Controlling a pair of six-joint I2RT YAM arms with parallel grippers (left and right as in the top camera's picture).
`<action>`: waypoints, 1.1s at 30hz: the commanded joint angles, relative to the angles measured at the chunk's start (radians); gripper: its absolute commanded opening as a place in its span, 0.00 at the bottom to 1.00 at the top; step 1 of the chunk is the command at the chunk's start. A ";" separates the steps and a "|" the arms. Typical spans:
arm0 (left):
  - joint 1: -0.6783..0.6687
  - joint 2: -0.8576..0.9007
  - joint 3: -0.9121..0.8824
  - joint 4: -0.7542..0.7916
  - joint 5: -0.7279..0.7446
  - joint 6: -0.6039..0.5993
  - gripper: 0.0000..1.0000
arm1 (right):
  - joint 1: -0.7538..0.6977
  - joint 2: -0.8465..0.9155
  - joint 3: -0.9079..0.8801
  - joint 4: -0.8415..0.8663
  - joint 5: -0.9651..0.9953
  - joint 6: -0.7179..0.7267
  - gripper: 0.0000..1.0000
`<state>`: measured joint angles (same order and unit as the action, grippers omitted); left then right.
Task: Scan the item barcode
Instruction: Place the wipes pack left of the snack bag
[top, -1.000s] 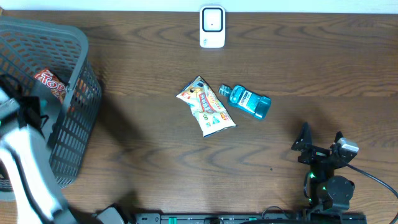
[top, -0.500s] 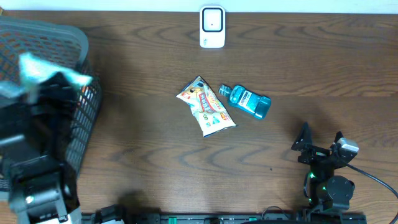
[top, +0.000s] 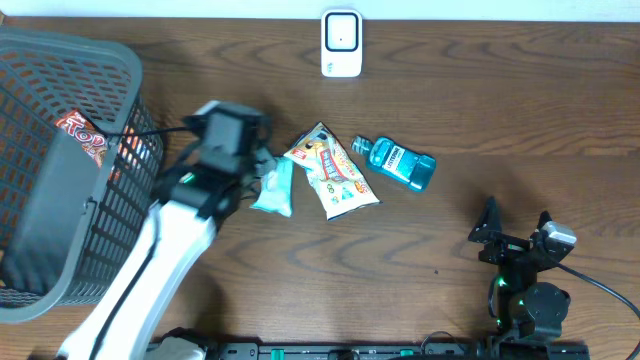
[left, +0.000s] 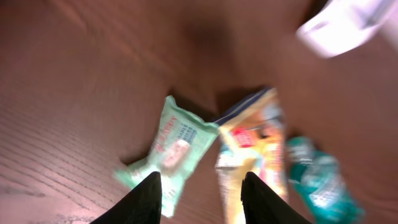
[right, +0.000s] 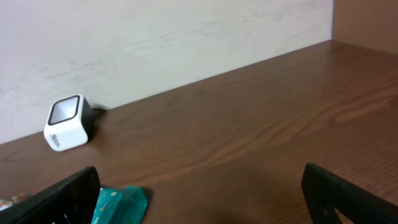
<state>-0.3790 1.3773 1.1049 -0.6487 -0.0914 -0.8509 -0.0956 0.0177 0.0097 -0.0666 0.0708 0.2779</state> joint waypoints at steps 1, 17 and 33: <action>-0.015 0.131 0.006 0.008 -0.058 -0.084 0.42 | 0.005 0.000 -0.004 -0.001 0.001 -0.009 0.99; -0.056 0.262 0.056 0.093 -0.026 0.092 0.71 | 0.005 0.000 -0.004 -0.001 0.001 -0.010 0.99; 0.231 -0.323 0.175 0.108 -0.660 0.480 0.98 | 0.005 0.000 -0.004 -0.001 0.001 -0.010 0.99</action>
<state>-0.2565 1.0660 1.2797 -0.5350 -0.5556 -0.4282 -0.0956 0.0177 0.0097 -0.0669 0.0708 0.2779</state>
